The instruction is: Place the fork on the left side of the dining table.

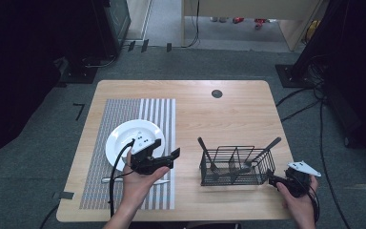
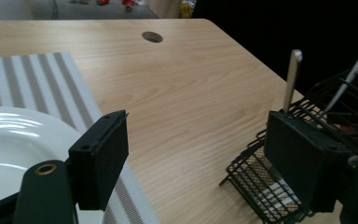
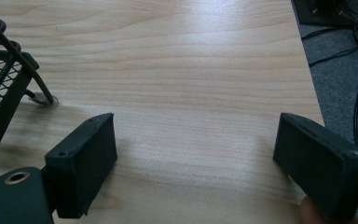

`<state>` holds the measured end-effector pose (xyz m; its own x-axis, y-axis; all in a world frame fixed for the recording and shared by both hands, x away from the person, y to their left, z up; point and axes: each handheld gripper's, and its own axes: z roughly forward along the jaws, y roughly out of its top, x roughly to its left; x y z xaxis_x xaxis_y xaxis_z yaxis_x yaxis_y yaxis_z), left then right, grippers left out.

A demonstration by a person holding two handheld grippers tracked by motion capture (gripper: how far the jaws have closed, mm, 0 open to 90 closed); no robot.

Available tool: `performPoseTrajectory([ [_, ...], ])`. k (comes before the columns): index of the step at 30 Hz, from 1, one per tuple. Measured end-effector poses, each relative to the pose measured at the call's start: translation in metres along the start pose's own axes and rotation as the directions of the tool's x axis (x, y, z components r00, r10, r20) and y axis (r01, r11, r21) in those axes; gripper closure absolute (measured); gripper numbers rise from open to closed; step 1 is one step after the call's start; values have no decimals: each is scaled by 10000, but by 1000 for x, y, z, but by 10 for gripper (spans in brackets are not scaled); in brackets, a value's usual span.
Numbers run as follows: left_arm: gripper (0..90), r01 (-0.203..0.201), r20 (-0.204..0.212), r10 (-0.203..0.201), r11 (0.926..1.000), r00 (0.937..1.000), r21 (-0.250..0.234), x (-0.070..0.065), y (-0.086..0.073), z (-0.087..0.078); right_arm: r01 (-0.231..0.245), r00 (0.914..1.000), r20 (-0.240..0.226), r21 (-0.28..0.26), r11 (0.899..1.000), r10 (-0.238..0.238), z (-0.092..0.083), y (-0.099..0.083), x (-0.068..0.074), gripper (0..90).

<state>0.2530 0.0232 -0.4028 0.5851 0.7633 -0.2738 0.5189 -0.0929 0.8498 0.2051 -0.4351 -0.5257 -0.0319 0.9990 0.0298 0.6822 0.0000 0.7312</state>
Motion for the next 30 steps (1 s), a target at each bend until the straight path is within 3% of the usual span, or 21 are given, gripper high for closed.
performPoseTrajectory([
  [2, 224, -35, 344, 34, 10000, 9994, 17, -5, 2, 4, 0, 10000, 2, 0, 10000, 0, 0, 0, 0, 129],
  [11, 279, -477, 1004, 463, 9988, 9939, 114, -30, 11, 23, 6, 10000, 1, 0, 10000, -6, 0, 0, 0, 129],
  [17, 395, -700, 1450, 662, 9973, 9872, 211, -38, 18, 36, -11, 10000, -4, -17, 10000, 11, 0, 0, 0, 129],
  [19, 445, -666, 1578, 623, 9975, 9855, 223, -39, 19, 39, -11, 10000, -6, -14, 10000, 11, 0, 0, 0, 128],
  [20, 514, -632, 1641, 589, 9978, 9847, 210, -40, 20, 40, -14, 10000, -10, -7, 10000, 14, 0, 0, 0, 127],
  [24, 585, -169, 2167, 132, 9997, 9761, 149, -39, 24, 44, 3, 10000, -25, 1, 10000, -3, 0, 0, 0, 123],
  [26, 622, -138, 2196, 89, 9997, 9755, 208, -39, 26, 47, 2, 10000, -29, 7, 10000, -2, 1, 0, 0, 124],
  [28, 684, -80, 2445, 1, 9995, 9697, 313, -38, 27, 51, 17, 10000, -27, -1, 10000, -17, 1, 0, 0, 123],
  [30, 720, -116, 2395, 9, 9990, 9709, 433, -38, 27, 53, 24, 10000, -25, -3, 10000, -24, 1, 0, 0, 124],
])
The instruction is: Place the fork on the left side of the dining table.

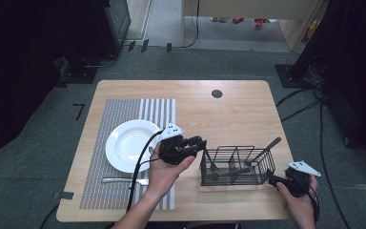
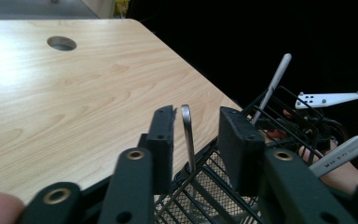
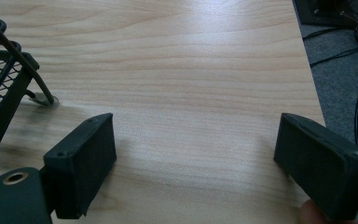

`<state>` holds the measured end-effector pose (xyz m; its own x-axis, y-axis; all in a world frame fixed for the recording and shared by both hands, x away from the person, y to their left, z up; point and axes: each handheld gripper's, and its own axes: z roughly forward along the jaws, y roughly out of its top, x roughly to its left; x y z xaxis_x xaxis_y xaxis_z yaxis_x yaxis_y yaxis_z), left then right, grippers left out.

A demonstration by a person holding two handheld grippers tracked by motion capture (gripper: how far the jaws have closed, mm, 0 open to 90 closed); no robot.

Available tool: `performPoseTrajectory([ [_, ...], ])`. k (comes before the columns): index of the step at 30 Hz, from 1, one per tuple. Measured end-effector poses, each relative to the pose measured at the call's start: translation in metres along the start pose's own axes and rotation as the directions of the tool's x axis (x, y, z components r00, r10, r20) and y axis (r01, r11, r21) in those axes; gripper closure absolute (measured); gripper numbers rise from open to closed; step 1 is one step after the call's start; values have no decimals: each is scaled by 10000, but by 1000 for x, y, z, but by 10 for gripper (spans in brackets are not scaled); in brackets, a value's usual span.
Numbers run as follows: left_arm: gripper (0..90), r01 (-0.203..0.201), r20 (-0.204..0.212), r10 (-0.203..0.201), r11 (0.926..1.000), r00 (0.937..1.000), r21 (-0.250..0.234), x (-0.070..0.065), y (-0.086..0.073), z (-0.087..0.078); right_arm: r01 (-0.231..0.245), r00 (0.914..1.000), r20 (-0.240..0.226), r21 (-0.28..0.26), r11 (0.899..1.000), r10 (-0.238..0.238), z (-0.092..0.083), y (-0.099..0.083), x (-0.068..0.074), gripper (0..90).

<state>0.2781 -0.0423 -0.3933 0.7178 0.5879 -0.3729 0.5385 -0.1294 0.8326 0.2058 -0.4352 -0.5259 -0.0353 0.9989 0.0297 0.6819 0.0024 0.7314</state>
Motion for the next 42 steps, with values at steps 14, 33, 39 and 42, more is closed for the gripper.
performPoseTrajectory([
  [14, 886, -396, 777, 410, 9990, 9961, -197, -1, 4, -3, -21, 10000, -4, 2, 10000, 21, 0, 0, 0, 124],
  [33, 889, -564, 1219, 704, 9918, 9900, -1150, -10, 28, -30, -24, 10000, -5, -2, 10000, 24, 0, 0, 0, 124],
  [39, 890, -647, 1275, 840, 9868, 9883, -1484, -15, 39, -45, -7, 10000, -6, -5, 10000, 7, 0, 0, 0, 123],
  [42, 890, -666, 1281, 891, 9831, 9878, -1703, -15, 43, -52, -7, 10000, -1, -2, 10000, 7, 0, 0, 0, 123],
])
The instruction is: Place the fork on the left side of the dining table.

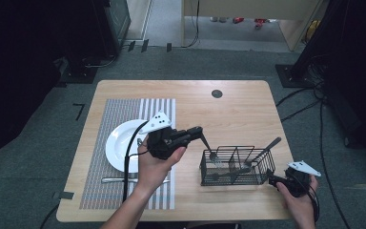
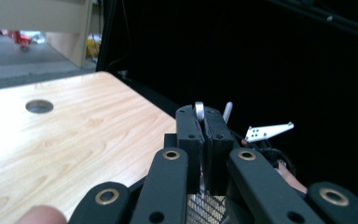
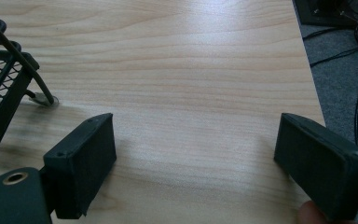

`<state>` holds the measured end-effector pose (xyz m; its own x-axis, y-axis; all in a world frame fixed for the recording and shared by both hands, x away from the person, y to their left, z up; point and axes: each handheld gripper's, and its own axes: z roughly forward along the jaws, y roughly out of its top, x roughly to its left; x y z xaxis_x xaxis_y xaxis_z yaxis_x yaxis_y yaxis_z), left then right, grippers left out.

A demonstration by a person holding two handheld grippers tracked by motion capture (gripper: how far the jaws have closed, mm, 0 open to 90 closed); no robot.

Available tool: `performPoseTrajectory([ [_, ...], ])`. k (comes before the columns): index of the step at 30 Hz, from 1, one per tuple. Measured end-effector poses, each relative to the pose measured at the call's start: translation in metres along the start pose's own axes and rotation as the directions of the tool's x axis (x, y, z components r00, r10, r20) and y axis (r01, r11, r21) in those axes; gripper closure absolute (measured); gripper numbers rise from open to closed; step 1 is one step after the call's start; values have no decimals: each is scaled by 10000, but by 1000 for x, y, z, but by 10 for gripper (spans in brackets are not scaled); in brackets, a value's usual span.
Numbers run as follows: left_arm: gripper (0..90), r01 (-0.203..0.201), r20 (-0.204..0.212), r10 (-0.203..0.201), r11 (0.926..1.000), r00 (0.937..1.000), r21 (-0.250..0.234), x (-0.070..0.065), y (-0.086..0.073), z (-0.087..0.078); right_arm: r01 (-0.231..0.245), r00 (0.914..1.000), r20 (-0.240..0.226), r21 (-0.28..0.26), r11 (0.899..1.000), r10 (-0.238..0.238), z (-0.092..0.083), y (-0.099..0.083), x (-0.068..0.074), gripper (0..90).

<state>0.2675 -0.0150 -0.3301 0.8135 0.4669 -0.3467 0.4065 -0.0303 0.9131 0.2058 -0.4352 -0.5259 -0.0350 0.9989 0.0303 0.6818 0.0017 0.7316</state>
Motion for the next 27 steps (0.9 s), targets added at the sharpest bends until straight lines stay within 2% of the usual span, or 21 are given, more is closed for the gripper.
performPoseTrajectory([
  [11, 890, 179, -178, -196, 9958, 9996, -903, 13, 17, -22, 1, 10000, 1, 8, 10000, -1, 0, 0, 0, 123],
  [15, 889, 140, -656, -229, 9909, 9976, -1336, 21, 22, -32, 1, 10000, -2, 3, 10000, -1, 0, 0, 0, 124],
  [20, 889, 391, -1121, -600, 9828, 9919, -1803, 37, 28, -47, 5, 10000, -1, -2, 10000, -5, 0, 0, 0, 123],
  [22, 889, 258, -1410, -535, 9811, 9886, -1916, 43, 29, -51, -14, 10000, 2, 0, 10000, 14, 0, 0, 0, 124],
  [25, 889, 165, -1627, -509, 9785, 9854, -2058, 53, 30, -56, -13, 10000, 3, 2, 10000, 13, 0, 0, 0, 123],
  [27, 890, 127, -1870, -539, 9766, 9809, -2148, 61, 29, -59, -15, 10000, 3, 3, 10000, 15, 0, 0, 0, 123],
])
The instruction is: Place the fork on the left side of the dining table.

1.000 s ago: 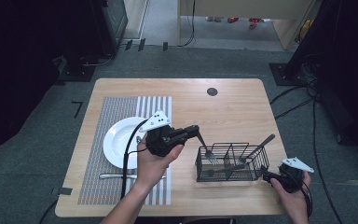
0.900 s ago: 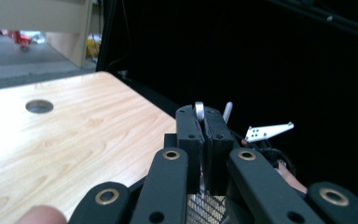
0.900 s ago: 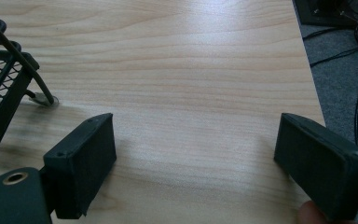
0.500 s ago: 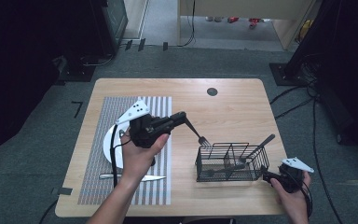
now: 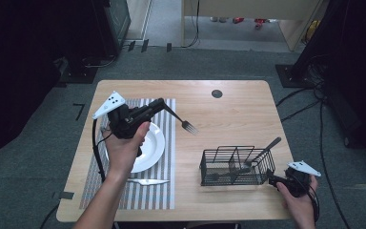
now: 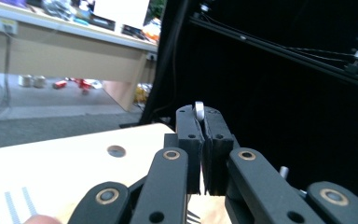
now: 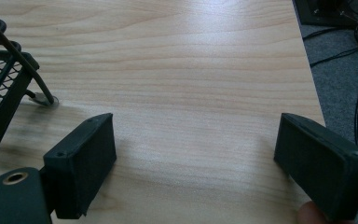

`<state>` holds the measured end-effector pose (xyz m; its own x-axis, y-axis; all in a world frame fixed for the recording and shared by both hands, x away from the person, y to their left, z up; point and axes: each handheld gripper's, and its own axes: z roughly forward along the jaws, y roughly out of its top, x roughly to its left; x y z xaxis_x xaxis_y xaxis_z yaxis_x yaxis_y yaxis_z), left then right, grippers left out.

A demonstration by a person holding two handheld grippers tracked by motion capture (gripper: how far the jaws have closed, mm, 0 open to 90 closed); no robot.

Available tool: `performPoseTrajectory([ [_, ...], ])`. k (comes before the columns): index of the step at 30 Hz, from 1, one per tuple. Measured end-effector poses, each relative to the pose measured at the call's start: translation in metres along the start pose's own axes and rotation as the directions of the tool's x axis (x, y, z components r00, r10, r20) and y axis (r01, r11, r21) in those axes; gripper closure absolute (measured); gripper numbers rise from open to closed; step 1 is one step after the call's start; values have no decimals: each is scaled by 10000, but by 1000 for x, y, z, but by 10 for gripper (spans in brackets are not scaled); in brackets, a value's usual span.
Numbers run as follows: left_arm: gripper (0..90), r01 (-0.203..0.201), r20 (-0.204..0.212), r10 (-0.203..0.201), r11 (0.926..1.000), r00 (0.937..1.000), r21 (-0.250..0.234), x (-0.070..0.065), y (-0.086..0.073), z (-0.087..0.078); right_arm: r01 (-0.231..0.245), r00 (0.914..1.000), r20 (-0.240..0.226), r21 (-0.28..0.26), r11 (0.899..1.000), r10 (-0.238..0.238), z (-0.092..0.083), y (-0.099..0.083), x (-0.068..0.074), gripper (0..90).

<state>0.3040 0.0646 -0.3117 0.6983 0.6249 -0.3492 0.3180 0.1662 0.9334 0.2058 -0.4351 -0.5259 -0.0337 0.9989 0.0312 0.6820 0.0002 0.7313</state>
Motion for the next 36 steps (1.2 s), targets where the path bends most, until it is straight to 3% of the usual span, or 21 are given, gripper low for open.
performPoseTrajectory([
  [4, 889, 65, -428, -71, 9999, 9991, -136, 16, -1, -3, 1, 10000, 0, -1, 10000, -1, 0, 0, 0, 123],
  [8, 889, 236, -922, -260, 9994, 9954, -262, 35, -4, -4, 5, 10000, 0, -2, 10000, -5, 0, 0, 0, 123],
  [13, 890, 160, -1450, -223, 9989, 9892, -451, 58, -11, -3, 10, 10000, 0, 6, 10000, -10, 0, 0, 0, 123],
  [19, 889, 735, -1730, -843, 9950, 9813, -682, 87, -21, 2, -2, 10000, 0, 9, 10000, 2, 0, 0, 0, 123],
  [22, 889, 935, -2119, -1050, 9936, 9716, -638, 101, -25, 4, 16, 10000, -3, 10, 10000, -16, 0, 0, 0, 124],
  [28, 889, 1542, -2320, -1671, 9854, 9583, -728, 124, -32, 8, 16, 10000, -3, 10, 10000, -16, 0, 0, 0, 123],
  [31, 889, 1866, -2408, -2000, 9794, 9497, -775, 134, -36, 9, 15, 10000, -3, 8, 10000, -15, 0, 0, 0, 123],
  [36, 889, 2466, -2593, -2633, 9644, 9292, -957, 152, -43, 12, 15, 10000, -3, 11, 10000, -15, 0, 0, 0, 123],
])
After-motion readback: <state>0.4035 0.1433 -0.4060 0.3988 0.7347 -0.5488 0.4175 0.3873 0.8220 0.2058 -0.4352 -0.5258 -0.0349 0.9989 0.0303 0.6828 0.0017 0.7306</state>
